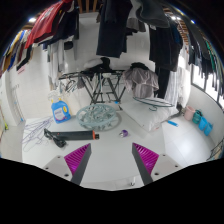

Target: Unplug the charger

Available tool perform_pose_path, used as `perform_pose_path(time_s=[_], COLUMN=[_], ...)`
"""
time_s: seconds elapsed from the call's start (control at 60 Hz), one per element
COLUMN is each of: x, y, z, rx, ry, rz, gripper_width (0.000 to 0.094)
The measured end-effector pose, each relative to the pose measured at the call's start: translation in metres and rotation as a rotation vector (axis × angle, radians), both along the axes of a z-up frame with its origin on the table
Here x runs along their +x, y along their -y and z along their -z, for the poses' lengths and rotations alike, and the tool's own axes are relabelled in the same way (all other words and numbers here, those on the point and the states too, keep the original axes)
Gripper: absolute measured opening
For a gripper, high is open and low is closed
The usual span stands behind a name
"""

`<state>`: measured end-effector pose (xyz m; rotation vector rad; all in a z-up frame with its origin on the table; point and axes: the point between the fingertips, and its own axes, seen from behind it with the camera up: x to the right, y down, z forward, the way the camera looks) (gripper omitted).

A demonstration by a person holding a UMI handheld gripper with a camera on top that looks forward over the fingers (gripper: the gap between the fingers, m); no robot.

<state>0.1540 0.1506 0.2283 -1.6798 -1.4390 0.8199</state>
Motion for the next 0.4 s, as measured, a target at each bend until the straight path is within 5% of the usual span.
perform_pose_path(time_s=[0.4], x=[0.051], y=[0.009], z=[-0.002], rx=[0.054], ry=[0.010], rz=[-0.057], gripper_width=[0.0852])
